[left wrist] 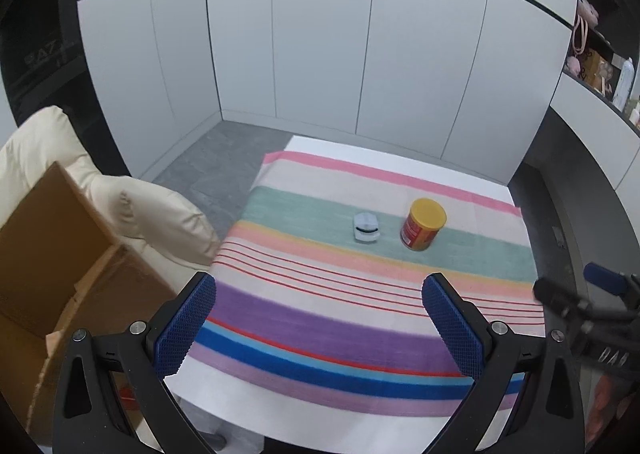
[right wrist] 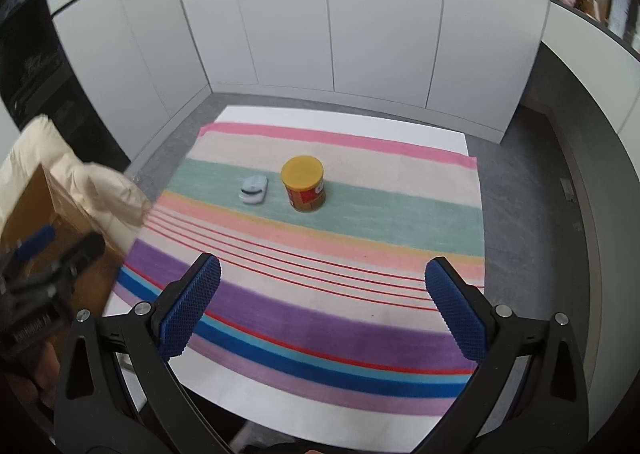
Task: Organize objects
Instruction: 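Grasp the yellow-lidded can with the right tool while the left tool grasps the clear curler case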
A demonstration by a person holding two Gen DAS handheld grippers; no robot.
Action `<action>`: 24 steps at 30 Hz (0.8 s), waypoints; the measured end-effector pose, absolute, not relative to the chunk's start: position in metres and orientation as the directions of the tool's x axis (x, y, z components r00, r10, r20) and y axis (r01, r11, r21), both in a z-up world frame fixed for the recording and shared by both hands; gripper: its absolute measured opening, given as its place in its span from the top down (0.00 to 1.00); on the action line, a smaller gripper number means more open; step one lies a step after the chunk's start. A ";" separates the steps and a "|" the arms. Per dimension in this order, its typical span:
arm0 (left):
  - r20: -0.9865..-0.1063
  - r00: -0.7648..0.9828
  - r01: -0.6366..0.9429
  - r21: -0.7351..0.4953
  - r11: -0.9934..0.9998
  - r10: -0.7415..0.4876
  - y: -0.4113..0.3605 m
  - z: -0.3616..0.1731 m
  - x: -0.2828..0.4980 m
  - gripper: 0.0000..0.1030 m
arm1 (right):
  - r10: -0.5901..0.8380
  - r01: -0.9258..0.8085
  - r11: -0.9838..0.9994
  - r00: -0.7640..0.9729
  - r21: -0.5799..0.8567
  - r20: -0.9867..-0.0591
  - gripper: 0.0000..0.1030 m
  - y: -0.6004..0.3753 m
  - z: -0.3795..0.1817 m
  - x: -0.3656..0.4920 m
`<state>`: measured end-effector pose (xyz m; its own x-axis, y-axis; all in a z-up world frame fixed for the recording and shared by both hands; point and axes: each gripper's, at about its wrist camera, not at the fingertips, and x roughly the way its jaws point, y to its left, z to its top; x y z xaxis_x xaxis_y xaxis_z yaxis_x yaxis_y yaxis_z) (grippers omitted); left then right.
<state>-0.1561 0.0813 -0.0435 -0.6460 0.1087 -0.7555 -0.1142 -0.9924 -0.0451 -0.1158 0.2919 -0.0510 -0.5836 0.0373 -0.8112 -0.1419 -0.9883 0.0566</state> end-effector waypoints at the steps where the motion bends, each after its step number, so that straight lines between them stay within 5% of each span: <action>1: -0.766 -0.632 -0.116 -0.062 -0.991 0.122 0.083 -0.048 -0.160 0.00 | 0.047 -0.136 -0.990 -0.571 0.038 -0.820 0.00 0.293 -0.057 -0.118; 24: -0.857 -0.504 -0.081 -0.078 -0.994 0.108 0.097 -0.187 -0.268 0.01 | 0.032 -0.055 -0.998 -0.501 -0.005 -0.865 0.17 0.295 -0.206 -0.246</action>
<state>-0.2675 0.0970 -0.1872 -0.5038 0.1081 -0.8570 -0.0806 -0.9937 -0.0779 -0.2457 0.2949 -0.2065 -0.5013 0.0321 -0.8647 -0.0552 -0.9985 -0.0050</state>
